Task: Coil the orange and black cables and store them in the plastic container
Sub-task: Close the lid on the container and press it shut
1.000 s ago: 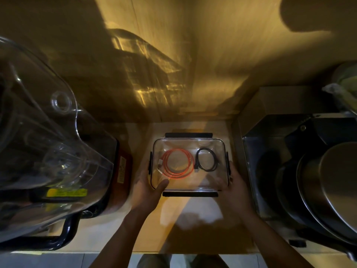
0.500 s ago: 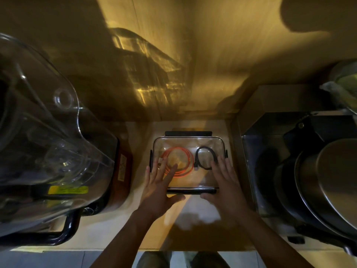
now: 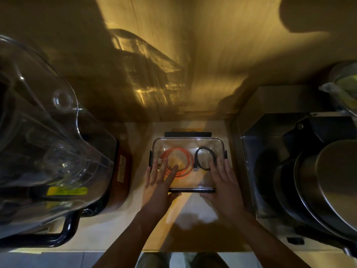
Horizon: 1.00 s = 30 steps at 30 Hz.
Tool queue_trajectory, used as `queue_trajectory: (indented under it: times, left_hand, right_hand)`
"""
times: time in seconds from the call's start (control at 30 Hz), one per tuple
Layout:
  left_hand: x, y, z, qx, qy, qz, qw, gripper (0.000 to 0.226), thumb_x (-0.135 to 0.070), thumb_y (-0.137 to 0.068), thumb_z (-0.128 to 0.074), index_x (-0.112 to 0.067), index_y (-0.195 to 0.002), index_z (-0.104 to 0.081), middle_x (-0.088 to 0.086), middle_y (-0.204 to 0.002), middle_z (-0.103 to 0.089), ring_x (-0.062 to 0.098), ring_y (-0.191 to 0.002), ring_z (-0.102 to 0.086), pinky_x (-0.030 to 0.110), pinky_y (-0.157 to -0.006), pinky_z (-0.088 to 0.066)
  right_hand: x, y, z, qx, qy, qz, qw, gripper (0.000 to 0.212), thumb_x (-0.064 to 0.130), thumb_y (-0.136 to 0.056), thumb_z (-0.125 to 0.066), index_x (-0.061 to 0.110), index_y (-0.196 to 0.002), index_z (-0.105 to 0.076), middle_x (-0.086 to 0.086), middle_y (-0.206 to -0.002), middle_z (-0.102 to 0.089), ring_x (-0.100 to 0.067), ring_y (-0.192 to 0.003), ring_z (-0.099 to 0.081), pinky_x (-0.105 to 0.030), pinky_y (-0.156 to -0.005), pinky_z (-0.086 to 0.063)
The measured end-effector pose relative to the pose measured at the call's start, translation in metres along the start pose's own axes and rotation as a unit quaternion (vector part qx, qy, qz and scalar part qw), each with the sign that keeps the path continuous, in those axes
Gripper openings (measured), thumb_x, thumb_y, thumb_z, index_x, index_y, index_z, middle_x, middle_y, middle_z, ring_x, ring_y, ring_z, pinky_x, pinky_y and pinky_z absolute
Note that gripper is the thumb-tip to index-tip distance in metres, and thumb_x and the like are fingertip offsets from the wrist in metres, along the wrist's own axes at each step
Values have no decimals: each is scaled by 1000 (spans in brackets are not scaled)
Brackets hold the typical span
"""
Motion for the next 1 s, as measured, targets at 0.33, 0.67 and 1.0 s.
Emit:
queue_trajectory:
  times: [0.33,0.67,1.0]
  left_hand:
    - [-13,-45,41,-16,60,-39,997,91,-67,-74,-63,-29,-148,-26,3,-161,-18,24,-148,-9,54,-115,-19]
    - [-16,-105,51,121,-38,-32,991,128,-68,-56,-77,-27,-154,-4,3,-163,11,26,-148,14,55,-118,0]
    - [-17,-110,52,109,-35,-24,993,132,-63,-48,-84,-32,-152,-9,3,-161,-9,24,-149,3,54,-118,1]
  right_hand:
    - [22,-39,29,-3,-48,55,997,94,64,-80,-59,27,-155,-18,3,-166,0,-17,-152,6,-46,-123,-8]
    - [29,-100,48,139,60,56,987,126,60,-69,-76,25,-155,10,-4,-163,20,-21,-149,23,-44,-123,7]
    - [30,-113,46,146,91,47,984,142,67,-52,-81,25,-155,7,-7,-163,-1,-27,-151,7,-48,-122,5]
Point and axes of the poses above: each hand's wrist, its own y-axis away from the middle knuckle, its own z-axis out of the back of the hand, x = y × z, the point moved 1 cm from there along -y, towards the middle knuckle
